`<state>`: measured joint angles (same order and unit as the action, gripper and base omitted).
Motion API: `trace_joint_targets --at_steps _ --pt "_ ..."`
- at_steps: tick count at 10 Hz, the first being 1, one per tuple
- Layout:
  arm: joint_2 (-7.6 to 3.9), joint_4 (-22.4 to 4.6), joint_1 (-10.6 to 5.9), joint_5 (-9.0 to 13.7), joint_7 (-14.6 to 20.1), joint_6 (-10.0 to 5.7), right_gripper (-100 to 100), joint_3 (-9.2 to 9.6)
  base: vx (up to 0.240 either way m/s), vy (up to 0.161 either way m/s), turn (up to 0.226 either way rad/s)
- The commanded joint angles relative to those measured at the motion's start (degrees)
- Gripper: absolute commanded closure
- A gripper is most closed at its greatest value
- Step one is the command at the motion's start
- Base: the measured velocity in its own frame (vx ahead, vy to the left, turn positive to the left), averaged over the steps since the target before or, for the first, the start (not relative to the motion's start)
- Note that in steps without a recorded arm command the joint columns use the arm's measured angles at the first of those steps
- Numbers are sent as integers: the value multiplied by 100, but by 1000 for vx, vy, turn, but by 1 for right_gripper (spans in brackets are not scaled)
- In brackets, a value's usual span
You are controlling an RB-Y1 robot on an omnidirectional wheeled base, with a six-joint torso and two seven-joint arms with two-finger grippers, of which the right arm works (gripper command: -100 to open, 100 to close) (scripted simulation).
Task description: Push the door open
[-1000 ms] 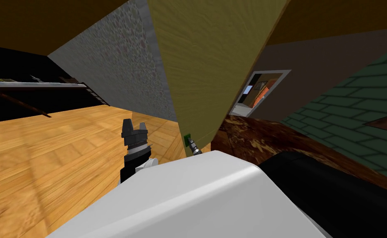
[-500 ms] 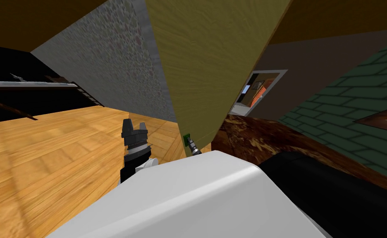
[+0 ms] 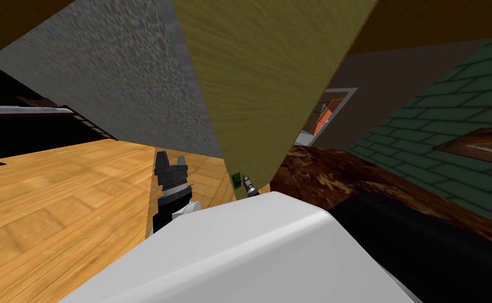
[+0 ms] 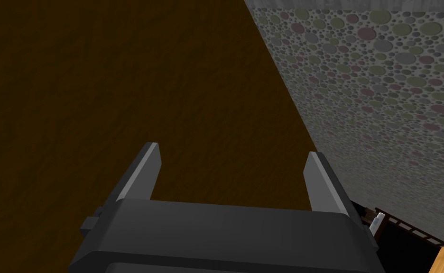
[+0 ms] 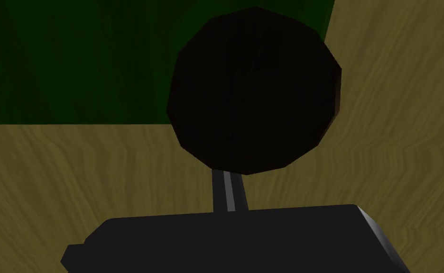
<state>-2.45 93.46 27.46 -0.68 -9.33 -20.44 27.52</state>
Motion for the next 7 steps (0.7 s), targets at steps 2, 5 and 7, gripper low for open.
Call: trace_joint_targets --at_steps 2,5,7 --pt "-74 -192 -251 3 81 33 -100 55 -6 -49 -154" --pt "-134 -455 -594 6 193 77 -100 132 -72 -114 -115" --pt "-156 -640 -836 9 271 109 -100 185 -78 -109 -153"
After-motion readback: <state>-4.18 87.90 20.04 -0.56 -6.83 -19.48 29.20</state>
